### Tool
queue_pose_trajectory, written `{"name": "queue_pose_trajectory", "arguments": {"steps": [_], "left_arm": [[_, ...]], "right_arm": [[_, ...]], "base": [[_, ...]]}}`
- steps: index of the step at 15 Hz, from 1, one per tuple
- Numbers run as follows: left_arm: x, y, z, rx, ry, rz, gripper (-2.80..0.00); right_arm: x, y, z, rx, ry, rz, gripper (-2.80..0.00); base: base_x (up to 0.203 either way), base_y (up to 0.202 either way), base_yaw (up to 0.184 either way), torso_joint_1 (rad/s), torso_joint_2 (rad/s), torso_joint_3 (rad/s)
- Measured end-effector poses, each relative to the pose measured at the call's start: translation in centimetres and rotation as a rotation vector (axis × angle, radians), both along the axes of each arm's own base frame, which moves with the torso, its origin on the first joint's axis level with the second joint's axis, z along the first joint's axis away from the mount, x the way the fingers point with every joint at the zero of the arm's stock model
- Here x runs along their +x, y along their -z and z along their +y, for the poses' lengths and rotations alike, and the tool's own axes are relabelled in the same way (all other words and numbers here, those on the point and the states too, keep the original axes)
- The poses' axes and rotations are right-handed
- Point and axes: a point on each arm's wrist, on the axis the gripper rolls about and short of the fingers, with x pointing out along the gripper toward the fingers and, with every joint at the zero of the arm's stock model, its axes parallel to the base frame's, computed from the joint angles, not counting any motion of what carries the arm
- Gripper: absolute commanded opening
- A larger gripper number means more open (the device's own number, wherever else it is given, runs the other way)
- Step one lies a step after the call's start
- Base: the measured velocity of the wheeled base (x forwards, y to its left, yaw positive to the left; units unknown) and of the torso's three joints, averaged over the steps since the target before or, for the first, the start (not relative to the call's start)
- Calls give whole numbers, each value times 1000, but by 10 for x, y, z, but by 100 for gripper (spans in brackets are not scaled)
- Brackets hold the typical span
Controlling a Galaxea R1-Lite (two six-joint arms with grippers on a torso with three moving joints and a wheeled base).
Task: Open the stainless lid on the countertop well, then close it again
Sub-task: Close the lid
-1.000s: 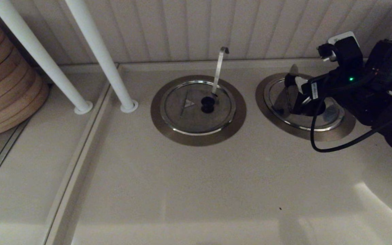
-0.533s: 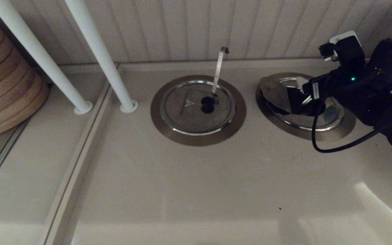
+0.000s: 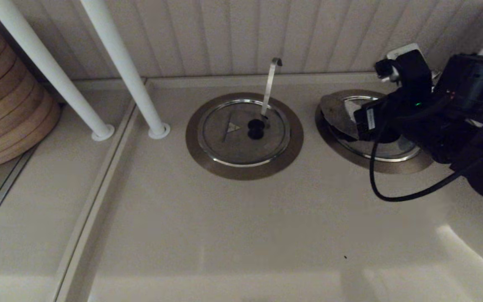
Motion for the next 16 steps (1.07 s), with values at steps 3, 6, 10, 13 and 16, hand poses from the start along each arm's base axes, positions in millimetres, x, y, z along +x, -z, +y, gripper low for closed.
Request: {"name": "queue_pose_trajectory", "arguments": {"steps": [3,6,10,13,16], "left_arm": [[0,0,0,0,0,0,-280],[0,0,0,0,0,0,-280],[0,0,0,0,0,0,-280],[0,0,0,0,0,0,-280],[0,0,0,0,0,0,-280]], "right_arm": [[-4,13,22,-6,-66,40,0],[4,28,30,-19,-75,79,0],[21,48,37,-29,-60,96,0],[33,57,32,-36,-30,107,0],[42,57,22,-35,4,105,0]], "base": [[0,0,0,0,0,0],[0,0,0,0,0,0],[0,0,0,0,0,0],[0,0,0,0,0,0],[0,0,0,0,0,0]]}}
